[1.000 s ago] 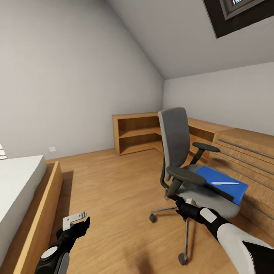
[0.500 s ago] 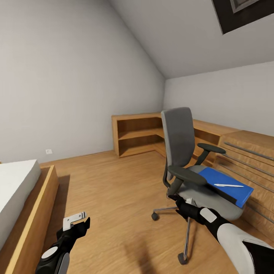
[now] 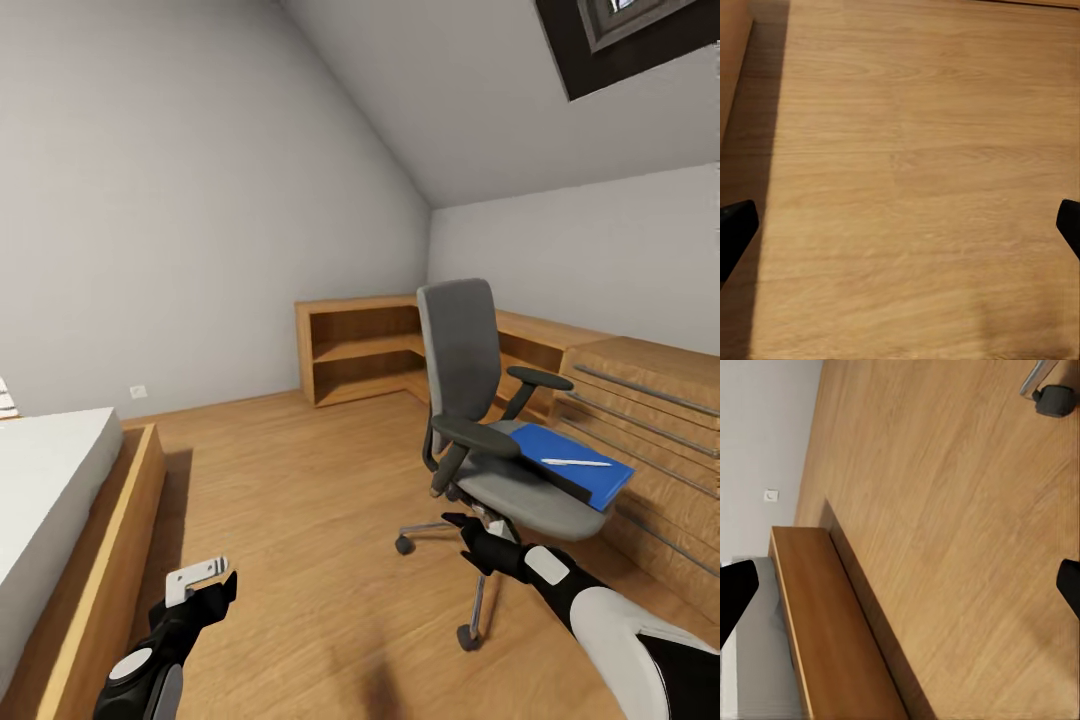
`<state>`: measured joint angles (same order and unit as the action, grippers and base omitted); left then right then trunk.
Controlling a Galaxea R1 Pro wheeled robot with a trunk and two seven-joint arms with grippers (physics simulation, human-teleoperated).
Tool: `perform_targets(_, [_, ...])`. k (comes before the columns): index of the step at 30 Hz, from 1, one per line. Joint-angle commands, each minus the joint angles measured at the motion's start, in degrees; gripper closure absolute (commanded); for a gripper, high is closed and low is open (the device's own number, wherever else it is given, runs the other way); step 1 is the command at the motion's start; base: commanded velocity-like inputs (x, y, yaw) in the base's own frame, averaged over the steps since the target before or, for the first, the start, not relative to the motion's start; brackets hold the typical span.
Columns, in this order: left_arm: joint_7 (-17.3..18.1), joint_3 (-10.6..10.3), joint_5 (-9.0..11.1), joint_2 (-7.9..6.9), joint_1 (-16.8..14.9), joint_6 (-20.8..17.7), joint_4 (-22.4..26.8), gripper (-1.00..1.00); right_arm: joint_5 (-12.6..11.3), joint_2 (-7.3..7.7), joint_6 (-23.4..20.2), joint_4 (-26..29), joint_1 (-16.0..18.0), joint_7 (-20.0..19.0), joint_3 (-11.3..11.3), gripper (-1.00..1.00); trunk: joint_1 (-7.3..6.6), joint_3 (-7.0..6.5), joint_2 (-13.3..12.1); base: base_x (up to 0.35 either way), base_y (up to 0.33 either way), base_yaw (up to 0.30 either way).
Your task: In the bedroom, organize the workspace by keeping the computer under the desk, ensuring the monitor is on the desk, placing the keyboard on the desk next to the monitor, placing the mouse on the desk next to the keyboard, moving the folder from the swivel chair onto the desk next to the mouse, stacking the notebook on top of the folder with the pen on top of the notebook, and positioning the swivel chair next to the desk.
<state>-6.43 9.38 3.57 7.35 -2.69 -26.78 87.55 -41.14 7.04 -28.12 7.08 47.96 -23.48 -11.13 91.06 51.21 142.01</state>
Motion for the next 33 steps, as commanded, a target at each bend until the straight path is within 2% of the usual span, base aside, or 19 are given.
perform_targets(1, [-0.25,0.03,0.38,0.03,-0.03,-0.29,0.08,-1.00,0.19,0.00,-0.36,0.00,0.03,-0.07,-0.47,-1.00,-0.05,0.06,0.03,-0.333,0.000,0.000])
perform_targets(13, [-0.27,0.03,0.38,-0.08,-0.03,-0.18,-0.03,-1.00,0.37,-0.15,0.02,-0.04,0.00,0.00,-0.38,-1.00,-0.05,0.06,0.03,-0.336,0.000,0.000])
perform_targets(19, [-0.32,0.03,0.38,-0.13,-0.03,-0.01,-0.08,-1.00,1.38,-1.15,2.95,0.01,-0.05,0.12,-0.14,-1.00,-0.05,0.06,0.03,-0.333,0.000,0.000])
perform_targets(24, [-0.34,0.03,0.38,-0.18,-0.03,0.32,-0.10,-1.00,4.96,-2.27,6.82,-0.03,-0.11,0.25,-0.08,-1.00,-0.05,0.06,0.03,-0.158,0.000,0.000])
perform_targets(26, [-0.34,0.03,0.37,-0.21,-0.03,0.41,-0.10,-1.00,7.12,-2.99,8.57,-0.05,-0.13,0.31,-0.10,-1.00,-0.05,0.06,0.03,-0.052,0.000,0.000])
perform_targets(31, [-0.34,0.03,0.37,-0.21,-0.03,0.47,-0.15,-1.00,11.19,-4.79,12.93,-0.91,-1.37,0.48,-0.08,-1.00,-1.15,-0.84,-1.98,-0.021,0.000,0.000])
perform_targets(33, [-0.34,0.03,0.35,-0.18,-0.03,0.48,-0.44,-1.00,13.69,-5.37,17.01,-1.82,-2.88,0.64,-0.05,-1.00,-1.59,-1.20,-2.78,-0.007,0.000,0.000])
